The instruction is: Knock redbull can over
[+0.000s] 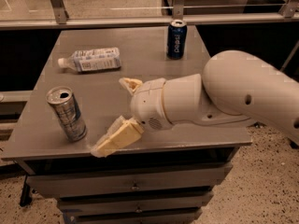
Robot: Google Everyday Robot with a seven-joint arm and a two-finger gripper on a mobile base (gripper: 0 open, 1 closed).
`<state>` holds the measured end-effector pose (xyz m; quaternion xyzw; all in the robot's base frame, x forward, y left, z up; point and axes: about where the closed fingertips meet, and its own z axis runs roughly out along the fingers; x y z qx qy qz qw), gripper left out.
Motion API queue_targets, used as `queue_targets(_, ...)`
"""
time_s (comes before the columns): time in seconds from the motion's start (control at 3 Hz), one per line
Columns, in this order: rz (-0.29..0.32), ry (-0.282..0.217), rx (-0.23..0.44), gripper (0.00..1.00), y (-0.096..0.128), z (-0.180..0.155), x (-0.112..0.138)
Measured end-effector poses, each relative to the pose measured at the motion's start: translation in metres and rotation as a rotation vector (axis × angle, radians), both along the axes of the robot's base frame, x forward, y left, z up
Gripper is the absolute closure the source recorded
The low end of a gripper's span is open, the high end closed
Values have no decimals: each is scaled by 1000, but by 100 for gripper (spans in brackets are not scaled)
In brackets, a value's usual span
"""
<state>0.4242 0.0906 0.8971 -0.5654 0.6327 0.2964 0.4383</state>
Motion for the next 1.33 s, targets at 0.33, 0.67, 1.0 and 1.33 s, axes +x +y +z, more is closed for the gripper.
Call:
queue_targets(0.33,-1,-20,61,0,26,-10,18)
queue_targets(0.67,1,-24,115,0,54,-16,34)
queue_targets(1.0,-26,7,158,0,73,-21,46)
queue_targets(1.33,-48,48,202,0,92,-27,57)
